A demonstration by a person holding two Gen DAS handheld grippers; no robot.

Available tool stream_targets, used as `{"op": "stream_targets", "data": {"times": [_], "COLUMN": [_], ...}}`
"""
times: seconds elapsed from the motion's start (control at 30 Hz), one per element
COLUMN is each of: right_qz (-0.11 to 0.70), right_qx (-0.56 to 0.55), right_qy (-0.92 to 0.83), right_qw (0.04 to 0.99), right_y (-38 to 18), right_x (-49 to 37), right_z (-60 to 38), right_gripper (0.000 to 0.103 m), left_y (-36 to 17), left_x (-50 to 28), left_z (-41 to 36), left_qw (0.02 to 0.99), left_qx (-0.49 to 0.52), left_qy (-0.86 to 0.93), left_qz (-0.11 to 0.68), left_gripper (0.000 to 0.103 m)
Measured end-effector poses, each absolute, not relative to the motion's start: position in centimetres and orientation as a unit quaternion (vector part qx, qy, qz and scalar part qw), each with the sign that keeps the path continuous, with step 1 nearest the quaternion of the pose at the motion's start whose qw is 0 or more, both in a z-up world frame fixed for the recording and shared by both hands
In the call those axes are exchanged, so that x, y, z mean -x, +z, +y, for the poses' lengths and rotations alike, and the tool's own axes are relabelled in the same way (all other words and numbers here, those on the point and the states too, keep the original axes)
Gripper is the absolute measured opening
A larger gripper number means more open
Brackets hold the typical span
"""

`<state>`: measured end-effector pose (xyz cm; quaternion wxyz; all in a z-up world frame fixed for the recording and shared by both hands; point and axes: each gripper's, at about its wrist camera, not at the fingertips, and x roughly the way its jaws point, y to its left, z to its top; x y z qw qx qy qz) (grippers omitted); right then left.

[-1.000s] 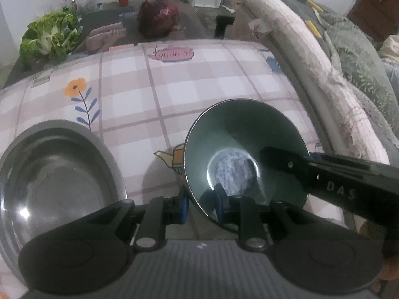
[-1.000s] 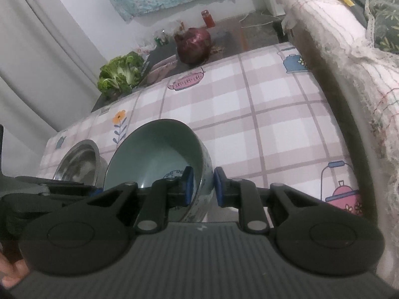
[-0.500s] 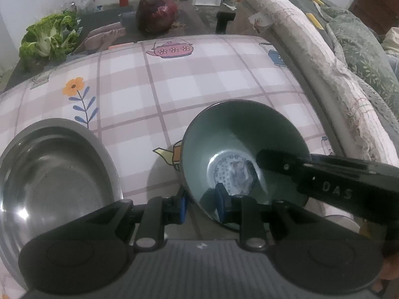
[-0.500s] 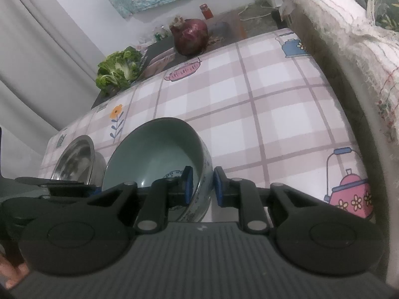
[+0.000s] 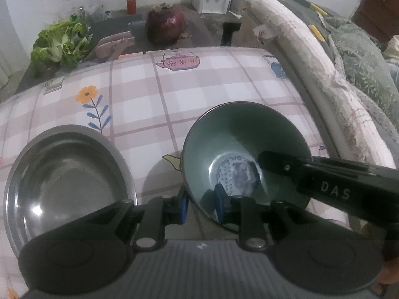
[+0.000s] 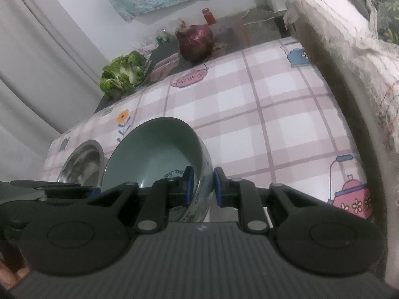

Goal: Organize plates and bowls
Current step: 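Lift the green bowl with the right tool and carry it toward the steel bowl, then lower the green bowl into the steel bowl and open the right tool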

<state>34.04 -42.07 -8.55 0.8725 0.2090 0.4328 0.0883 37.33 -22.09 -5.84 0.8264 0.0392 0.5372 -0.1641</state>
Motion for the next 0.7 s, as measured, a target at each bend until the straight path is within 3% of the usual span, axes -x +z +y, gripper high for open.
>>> {"op": "stream_targets", "data": {"times": [0.7], "right_qz": [0.403], "right_qx": [-0.184], "right_qy": [0.123], "right_qw": [0.888], "right_y": [-2.4], "right_x": [-33.0], "right_z": [-37.4], "right_gripper": [0.016], "left_y": [0.0], "left_x": [-35.0], "left_z": [-16.2], "left_qw": [0.858], "left_qx": [-0.002], "left_qy": [-0.142], "left_qz": [0.494], "left_gripper": [0.023]}}
